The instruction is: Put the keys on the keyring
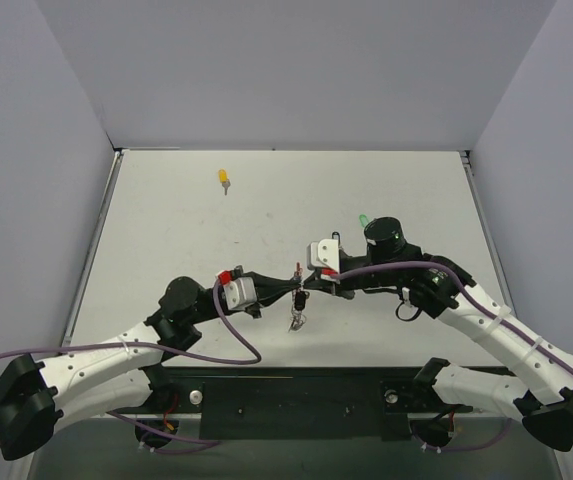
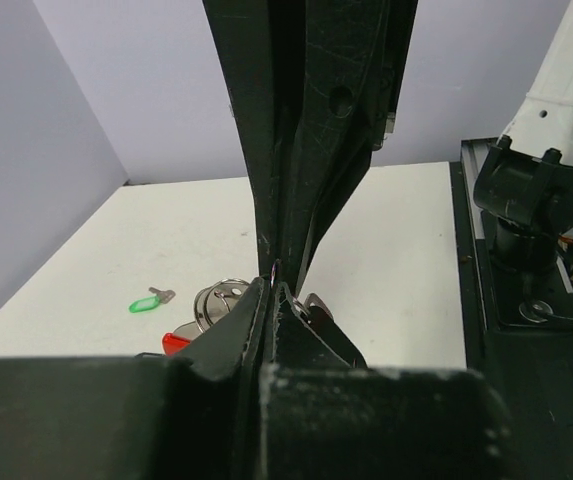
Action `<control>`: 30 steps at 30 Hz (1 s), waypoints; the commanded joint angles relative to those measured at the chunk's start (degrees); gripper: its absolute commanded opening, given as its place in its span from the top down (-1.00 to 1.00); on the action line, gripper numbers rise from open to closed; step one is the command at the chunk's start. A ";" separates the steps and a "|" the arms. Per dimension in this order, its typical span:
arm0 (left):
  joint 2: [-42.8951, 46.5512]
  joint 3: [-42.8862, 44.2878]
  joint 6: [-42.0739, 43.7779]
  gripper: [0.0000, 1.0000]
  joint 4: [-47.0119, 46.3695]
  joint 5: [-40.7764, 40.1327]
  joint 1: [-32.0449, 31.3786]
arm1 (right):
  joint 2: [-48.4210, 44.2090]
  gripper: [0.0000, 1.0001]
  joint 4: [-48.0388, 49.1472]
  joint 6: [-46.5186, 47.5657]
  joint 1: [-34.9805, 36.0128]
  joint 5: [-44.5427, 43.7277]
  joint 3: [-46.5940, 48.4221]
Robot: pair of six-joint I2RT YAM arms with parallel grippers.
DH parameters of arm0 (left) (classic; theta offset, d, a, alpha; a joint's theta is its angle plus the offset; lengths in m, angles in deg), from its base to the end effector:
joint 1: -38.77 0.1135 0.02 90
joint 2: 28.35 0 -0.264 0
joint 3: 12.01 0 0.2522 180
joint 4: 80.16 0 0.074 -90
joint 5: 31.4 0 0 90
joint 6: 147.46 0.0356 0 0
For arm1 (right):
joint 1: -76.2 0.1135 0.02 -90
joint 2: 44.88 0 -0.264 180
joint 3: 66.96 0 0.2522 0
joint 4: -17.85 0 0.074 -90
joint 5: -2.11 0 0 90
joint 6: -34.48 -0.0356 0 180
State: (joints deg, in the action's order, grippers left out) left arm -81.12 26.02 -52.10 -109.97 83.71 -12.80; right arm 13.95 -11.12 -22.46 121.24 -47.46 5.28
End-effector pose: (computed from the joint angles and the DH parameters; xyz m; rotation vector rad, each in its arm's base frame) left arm 0.1167 -0.1714 0.2872 0.9833 0.9947 -0.9629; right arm 0.1434 0.1763 0.3708 -1.5076 1.0684 0.7927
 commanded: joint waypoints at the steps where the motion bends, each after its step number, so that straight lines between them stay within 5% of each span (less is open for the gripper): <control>1: -0.58 3.32 2.71 0.90 3.04 2.14 -0.02 | -0.73 1.00 -6.31 5.17 -0.30 2.12 4.01; 17: -2.33 7.63 7.99 0.19 14.57 6.18 -0.20 | 3.57 1.00 -33.56 20.64 0.05 -5.87 12.71; 30: -5.58 6.14 1.23 -0.18 5.26 6.90 -2.66 | 7.18 1.00 -35.17 19.86 1.11 -8.43 14.21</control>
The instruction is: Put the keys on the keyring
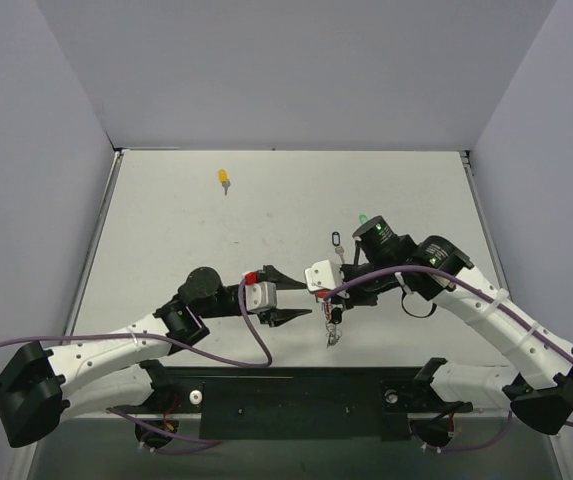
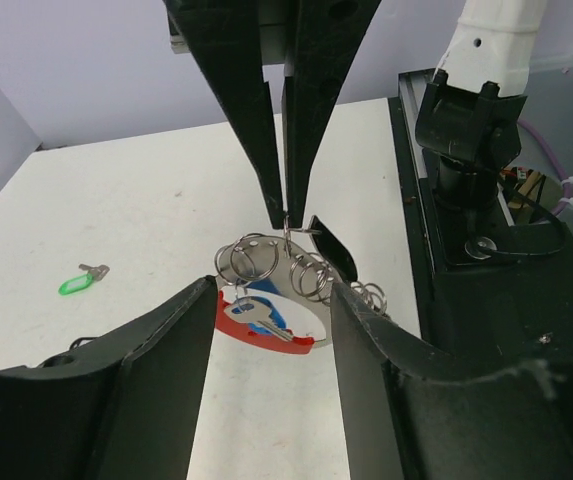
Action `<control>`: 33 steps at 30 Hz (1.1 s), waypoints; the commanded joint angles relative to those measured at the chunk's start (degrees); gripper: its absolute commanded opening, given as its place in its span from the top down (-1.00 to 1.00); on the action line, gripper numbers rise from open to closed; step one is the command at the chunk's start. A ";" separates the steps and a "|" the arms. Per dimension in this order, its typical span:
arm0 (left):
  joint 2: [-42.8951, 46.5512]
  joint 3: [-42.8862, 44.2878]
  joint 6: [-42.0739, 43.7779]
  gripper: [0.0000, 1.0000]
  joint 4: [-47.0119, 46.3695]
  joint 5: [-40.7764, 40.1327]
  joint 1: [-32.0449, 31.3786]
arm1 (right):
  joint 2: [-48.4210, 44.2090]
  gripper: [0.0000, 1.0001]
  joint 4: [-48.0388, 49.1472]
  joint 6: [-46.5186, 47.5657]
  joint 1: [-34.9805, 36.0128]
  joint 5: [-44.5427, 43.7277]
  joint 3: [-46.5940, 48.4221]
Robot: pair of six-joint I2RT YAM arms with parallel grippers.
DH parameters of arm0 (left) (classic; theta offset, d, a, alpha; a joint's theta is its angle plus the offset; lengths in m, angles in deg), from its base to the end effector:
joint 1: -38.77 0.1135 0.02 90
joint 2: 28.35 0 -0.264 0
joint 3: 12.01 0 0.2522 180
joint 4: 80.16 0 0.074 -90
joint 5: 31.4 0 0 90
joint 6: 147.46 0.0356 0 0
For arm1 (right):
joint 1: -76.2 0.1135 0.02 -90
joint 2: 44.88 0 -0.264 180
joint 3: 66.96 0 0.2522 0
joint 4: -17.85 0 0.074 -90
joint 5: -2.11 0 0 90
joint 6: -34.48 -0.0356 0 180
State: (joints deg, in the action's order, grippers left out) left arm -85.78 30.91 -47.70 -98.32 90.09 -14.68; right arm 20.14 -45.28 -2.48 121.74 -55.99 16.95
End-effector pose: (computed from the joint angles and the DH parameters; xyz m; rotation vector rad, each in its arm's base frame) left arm 0.1198 -0.1928 0.2794 1.1995 1.0676 -1.0123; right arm 0.1419 0.1715 0.3617 -1.8841 1.2629 0.5801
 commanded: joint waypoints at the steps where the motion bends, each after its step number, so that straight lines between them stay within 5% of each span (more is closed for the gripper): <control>1: -1.37 1.24 -3.60 -0.17 -7.18 -0.01 -0.86 | 1.17 1.00 -0.91 -0.39 0.60 0.27 2.54; 15: -4.18 1.59 -5.02 0.24 -9.04 -3.53 -4.02 | 2.31 1.00 2.87 -3.73 1.31 1.06 2.27; 33: -5.94 3.26 -2.11 0.24 -4.99 -8.90 -5.79 | 2.40 1.00 4.01 -4.70 2.10 1.76 1.66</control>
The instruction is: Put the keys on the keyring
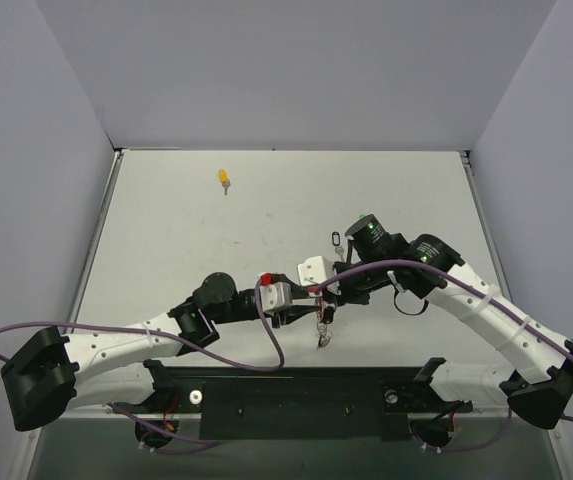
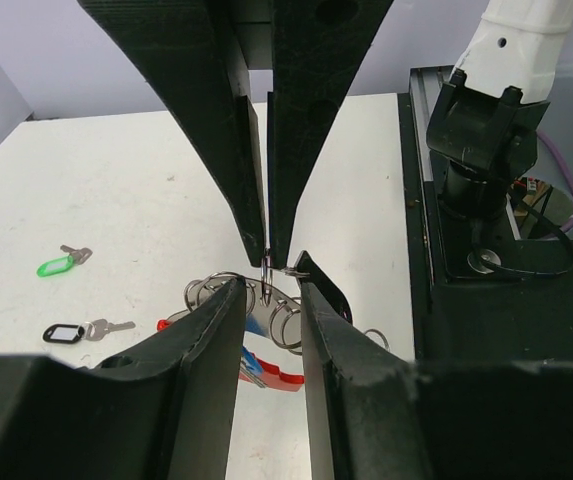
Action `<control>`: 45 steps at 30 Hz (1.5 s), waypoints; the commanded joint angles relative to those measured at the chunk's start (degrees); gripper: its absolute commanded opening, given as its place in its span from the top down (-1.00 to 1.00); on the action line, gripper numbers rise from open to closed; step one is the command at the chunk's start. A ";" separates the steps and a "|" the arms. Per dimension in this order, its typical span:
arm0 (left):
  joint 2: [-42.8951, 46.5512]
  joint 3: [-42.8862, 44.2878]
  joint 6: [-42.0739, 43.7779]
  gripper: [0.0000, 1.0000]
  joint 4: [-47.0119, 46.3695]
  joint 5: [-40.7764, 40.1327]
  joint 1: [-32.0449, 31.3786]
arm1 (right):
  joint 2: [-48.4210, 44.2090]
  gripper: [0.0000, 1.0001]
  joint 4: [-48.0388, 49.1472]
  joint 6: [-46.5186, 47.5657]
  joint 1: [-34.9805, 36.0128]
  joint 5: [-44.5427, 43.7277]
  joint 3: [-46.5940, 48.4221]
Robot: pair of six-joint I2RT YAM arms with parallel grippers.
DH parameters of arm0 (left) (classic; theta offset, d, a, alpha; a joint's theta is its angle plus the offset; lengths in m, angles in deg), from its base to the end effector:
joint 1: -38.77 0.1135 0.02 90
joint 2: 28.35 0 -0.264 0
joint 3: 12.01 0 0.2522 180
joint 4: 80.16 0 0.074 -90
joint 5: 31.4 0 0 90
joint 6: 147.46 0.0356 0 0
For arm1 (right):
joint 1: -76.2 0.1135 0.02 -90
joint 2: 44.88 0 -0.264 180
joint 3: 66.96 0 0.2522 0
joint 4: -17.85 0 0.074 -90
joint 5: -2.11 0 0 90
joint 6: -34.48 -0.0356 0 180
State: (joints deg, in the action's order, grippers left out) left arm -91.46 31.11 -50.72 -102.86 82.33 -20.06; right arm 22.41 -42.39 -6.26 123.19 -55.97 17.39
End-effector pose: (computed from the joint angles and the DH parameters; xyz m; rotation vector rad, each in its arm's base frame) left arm 0.1141 -0.2163 0.2678 1.1502 1.1419 -1.0274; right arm 0.1467 0.1848 0.3597 -1.8578 1.2920 0.6229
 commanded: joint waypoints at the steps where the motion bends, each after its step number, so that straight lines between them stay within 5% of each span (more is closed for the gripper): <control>1: -0.26 3.07 0.82 0.25 -0.27 -1.14 -0.41 | 0.13 1.00 1.13 -0.91 0.57 1.65 1.13; 14: -1.14 4.21 1.26 0.56 1.75 -0.43 -0.76 | 0.39 1.00 1.83 -1.62 0.92 1.74 1.04; 18: -1.14 4.47 1.17 1.00 2.01 -0.43 -0.85 | 0.21 1.00 2.01 -1.71 0.92 1.83 0.87; 22: -1.31 4.65 1.25 1.00 2.54 0.18 -0.76 | -0.14 1.00 2.36 -2.14 0.83 1.57 0.60; 33: 1.15 -2.46 -13.24 1.00 -18.87 -1.93 3.01 | -3.91 0.33 8.68 -8.56 -4.53 8.85 -1.77; 45: 1.06 -8.00 -19.84 1.00 -35.85 -1.40 5.21 | -6.29 0.28 30.82 -29.13 -10.95 19.31 -6.16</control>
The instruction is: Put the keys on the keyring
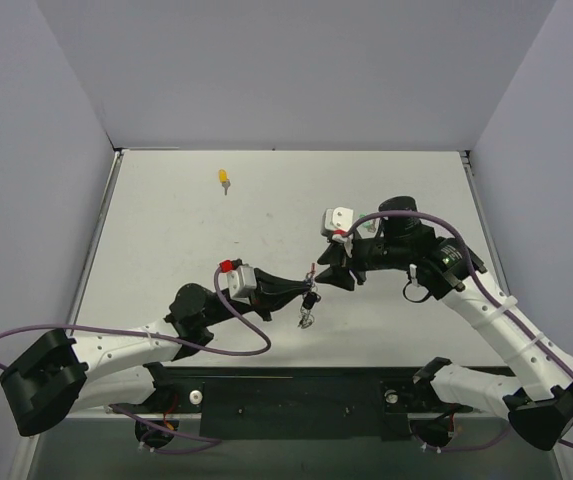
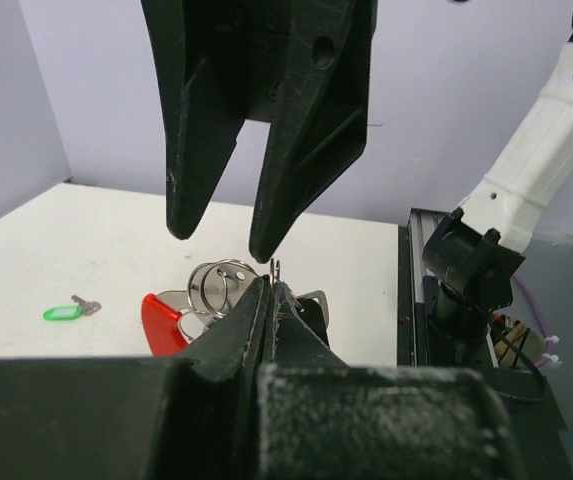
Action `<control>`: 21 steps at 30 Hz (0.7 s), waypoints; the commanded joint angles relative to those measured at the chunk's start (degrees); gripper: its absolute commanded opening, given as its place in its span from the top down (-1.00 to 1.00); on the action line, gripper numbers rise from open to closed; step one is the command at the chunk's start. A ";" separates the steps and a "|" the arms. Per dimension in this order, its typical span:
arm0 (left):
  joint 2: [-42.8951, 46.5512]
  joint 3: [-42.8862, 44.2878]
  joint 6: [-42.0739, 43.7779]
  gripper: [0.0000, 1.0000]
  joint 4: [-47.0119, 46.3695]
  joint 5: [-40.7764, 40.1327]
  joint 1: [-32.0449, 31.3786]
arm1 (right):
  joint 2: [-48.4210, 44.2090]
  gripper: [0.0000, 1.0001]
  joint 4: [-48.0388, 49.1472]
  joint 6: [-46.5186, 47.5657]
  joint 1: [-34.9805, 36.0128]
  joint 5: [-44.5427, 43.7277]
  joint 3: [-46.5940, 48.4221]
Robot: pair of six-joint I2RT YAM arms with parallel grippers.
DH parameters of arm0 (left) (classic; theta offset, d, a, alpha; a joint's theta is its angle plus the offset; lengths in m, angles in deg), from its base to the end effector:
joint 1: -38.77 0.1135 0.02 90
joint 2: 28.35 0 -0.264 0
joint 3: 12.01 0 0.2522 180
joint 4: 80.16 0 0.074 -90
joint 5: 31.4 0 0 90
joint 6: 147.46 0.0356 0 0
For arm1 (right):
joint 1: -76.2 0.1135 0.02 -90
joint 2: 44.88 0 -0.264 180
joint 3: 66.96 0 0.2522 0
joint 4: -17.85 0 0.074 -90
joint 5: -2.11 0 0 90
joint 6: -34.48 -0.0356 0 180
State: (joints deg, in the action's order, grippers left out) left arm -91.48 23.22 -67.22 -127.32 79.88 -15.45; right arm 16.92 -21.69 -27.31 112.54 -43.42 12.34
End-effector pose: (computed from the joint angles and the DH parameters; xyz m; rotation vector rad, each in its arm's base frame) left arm 0.1209 -0.1899 0.2663 0.8143 1.0786 -1.1832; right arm 0.1688 0.1551 0.3847 -1.4275 1.2999 0.8479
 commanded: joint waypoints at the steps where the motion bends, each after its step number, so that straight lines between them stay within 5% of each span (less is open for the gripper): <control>1: 1.08 -0.29 -3.51 1.00 -11.76 1.05 0.69 | -0.80 0.31 10.74 -8.78 -0.21 7.21 -1.38; 9: 1.96 -0.73 -3.25 1.00 -12.02 -0.71 0.95 | -0.80 0.49 11.54 -9.49 -0.30 10.46 -1.20; 21: 2.22 -0.82 -1.67 1.00 -9.92 -2.38 0.95 | -2.12 0.27 11.45 -10.28 -1.88 12.74 -0.76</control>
State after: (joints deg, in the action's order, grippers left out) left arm -90.72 21.84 -69.54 -133.88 79.38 -14.75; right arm 16.71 -12.41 -36.88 110.99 -35.49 10.96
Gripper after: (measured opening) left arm 0.016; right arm 0.360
